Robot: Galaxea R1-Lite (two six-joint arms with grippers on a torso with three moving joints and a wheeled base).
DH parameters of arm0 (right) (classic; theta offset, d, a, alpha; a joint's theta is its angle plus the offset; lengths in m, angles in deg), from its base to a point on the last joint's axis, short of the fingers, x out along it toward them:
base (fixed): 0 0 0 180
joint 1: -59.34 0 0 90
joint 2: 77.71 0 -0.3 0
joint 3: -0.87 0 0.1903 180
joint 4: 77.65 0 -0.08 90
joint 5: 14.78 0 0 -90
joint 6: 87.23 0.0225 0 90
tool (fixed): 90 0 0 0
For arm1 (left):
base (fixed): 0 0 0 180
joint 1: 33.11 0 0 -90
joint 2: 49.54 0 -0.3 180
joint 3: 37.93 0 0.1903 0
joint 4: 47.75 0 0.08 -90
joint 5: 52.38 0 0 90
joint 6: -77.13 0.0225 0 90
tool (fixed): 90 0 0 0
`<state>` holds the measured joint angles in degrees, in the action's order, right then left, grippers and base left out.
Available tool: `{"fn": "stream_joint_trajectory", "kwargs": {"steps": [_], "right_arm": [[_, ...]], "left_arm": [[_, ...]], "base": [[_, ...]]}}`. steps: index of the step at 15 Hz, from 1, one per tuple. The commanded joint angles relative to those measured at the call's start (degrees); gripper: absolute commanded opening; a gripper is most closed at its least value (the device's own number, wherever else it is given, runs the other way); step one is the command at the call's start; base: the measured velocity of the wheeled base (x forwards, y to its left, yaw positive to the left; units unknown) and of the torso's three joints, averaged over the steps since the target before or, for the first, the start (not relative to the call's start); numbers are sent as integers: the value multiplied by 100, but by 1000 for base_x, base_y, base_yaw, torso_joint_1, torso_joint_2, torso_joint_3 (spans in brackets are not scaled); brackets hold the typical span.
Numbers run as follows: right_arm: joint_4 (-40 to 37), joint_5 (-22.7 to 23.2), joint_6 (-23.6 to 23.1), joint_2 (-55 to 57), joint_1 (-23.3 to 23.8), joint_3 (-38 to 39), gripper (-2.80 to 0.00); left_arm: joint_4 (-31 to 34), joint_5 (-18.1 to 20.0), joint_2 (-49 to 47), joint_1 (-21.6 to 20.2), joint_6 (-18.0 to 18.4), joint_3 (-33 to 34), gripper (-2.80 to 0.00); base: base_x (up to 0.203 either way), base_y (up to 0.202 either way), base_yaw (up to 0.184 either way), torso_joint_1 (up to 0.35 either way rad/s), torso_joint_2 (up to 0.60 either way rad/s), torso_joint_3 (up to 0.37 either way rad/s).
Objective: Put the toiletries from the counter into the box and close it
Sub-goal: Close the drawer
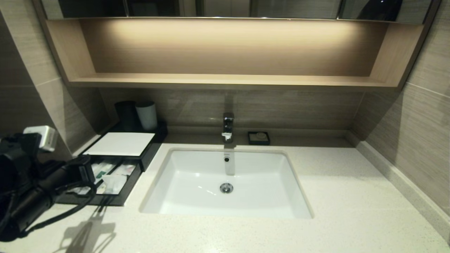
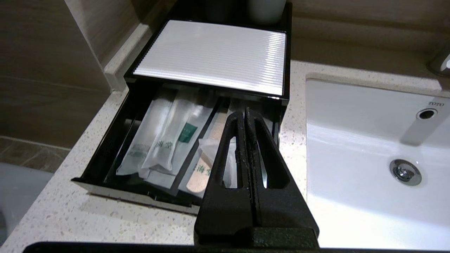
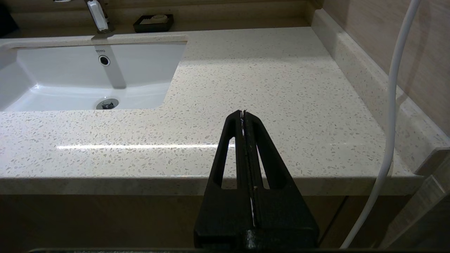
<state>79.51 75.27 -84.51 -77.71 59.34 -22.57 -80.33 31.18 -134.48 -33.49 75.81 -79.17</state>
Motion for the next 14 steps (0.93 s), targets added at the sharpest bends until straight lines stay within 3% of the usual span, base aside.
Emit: {"fn": "stream_joint_trajectory", "kwargs": {"steps": [1, 12, 14], "right_arm": [[0, 1, 1, 8, 0, 7, -280], [0, -5, 1, 9, 0, -1, -280], [0, 4, 1, 0, 0, 6, -280]], "left_arm": [[-30, -185, 35, -6, 7, 169, -280], [684, -2217, 3, -130, -53, 337, -280], [1020, -2316, 11, -290, -60, 422, -280]], "base": [[0, 0, 0, 0, 0, 0], [0, 0, 0, 0, 0, 0], [0, 0, 0, 0, 0, 0]]}}
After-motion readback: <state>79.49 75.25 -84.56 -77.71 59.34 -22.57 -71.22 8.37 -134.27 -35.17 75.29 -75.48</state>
